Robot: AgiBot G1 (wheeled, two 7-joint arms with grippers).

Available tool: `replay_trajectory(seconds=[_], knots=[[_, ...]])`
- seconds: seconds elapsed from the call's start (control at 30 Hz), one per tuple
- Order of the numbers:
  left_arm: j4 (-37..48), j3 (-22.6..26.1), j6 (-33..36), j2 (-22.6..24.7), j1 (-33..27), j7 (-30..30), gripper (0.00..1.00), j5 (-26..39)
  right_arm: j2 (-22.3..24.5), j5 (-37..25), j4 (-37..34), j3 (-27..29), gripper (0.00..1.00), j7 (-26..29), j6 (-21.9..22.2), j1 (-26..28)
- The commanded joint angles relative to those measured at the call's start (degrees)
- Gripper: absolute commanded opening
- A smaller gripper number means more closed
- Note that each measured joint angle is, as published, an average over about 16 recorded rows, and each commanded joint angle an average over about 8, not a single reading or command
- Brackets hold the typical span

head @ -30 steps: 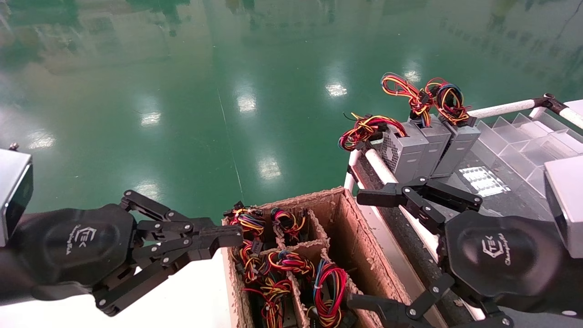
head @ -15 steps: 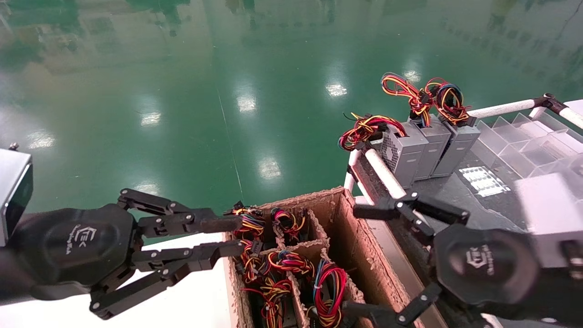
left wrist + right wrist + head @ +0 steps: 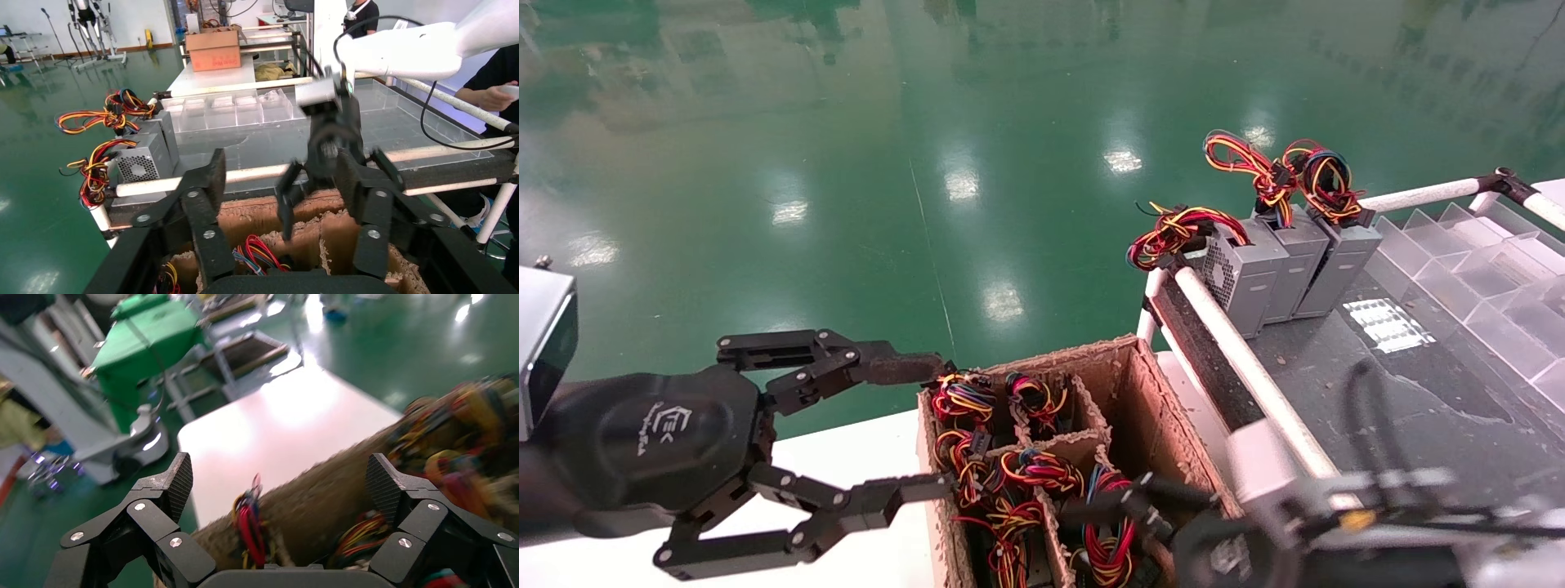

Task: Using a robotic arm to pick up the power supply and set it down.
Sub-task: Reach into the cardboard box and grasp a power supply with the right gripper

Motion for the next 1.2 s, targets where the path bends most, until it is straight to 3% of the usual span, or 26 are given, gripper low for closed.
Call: replay_trajectory(seconds=[0.03,0.17,0.2,0.23,1.2], knots=[[0.00,0.01,0.00,0.00,0.00,0.00,1.00,0.00,-1.89,-1.61,-1.18,-1.63,0.63,-0.27,-0.86,0.56],[0.00,0.02,-0.01,-0.01,0.00,0.01,1.00,-0.01,-4.13,-4.01,-2.79,-3.86,0.13,-1.64,-1.08,1.02],[0.00,0.02,-0.01,-0.01,0.00,0.01,1.00,-0.01,-4.53,-4.43,-3.17,-4.28,0.03,-1.95,-1.11,1.15],[0.00,0.02,-0.01,-0.01,-0.01,0.01,1.00,-0.01,-4.89,-4.81,-3.55,-4.69,0.00,-2.27,-1.13,1.28],[0.00,0.10,-0.04,-0.04,-0.02,0.05,1.00,-0.07,-7.54,-8.33,-6.79,-10.70,0.00,-7.47,-0.35,2.91]])
